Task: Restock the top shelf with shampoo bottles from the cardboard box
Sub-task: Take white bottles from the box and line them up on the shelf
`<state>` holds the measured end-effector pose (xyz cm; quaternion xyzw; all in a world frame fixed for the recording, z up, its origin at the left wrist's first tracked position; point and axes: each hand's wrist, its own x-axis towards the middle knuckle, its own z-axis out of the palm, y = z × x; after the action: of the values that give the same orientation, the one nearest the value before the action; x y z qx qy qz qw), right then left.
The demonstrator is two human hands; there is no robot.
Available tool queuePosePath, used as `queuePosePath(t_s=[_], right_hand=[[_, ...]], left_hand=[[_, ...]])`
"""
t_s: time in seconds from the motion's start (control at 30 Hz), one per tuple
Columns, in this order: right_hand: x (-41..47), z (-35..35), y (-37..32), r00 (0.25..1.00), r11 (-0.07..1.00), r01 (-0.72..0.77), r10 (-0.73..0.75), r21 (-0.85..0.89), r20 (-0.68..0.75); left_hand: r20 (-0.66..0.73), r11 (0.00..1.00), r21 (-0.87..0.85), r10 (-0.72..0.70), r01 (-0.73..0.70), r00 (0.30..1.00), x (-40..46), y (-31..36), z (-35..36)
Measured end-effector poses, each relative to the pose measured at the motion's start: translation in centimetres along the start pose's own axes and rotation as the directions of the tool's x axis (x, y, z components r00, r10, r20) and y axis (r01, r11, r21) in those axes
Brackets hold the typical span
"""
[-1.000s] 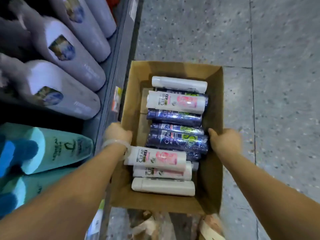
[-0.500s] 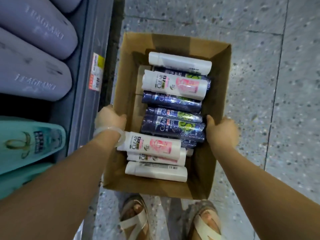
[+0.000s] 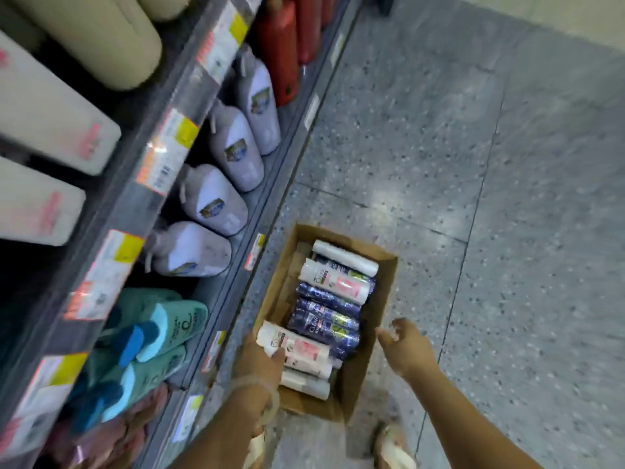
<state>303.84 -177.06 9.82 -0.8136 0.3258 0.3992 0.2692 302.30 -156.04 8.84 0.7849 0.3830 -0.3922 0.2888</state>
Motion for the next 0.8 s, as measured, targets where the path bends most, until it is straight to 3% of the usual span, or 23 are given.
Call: queuePosePath(t_s=[0.1,0.2,0.4,0.63,0.8], right_hand=[[0.9,-2.6,-3.0,0.994,0.989,0.109,-0.107,-0.100,0.028],[2.9,-3.3,-4.8,0.971,0.947,0.228,-0.205,-0.227,0.121],[8.9,-4.3,-6.9,0.921,0.774,0.390,-0.318,-0.499,0.227],[14.5,2.0,-7.4,0.851,0.618,0.522,-0.423,-0.588,0.312],[17.1,6.9,-6.0,0.809,0.499,0.554,-0.513,-0.666,0.288]], left_hand=[[-0.018,0.998,-0.060,-0.023,0.022,1.000,-1.1,1.4,0.0],[-0.051,0.970,-0.200,-0.151,0.138,0.987,-0.6,1.5,2.4],[-0.129,0.866,-0.401,-0.377,0.300,0.917,1.0,3.5,7.7],[-0.150,0.723,-0.625,-0.481,0.294,0.864,7.4,2.8,13.6],[-0.138,0.612,-0.717,-0.594,0.333,0.793,10.5,0.0,16.9]])
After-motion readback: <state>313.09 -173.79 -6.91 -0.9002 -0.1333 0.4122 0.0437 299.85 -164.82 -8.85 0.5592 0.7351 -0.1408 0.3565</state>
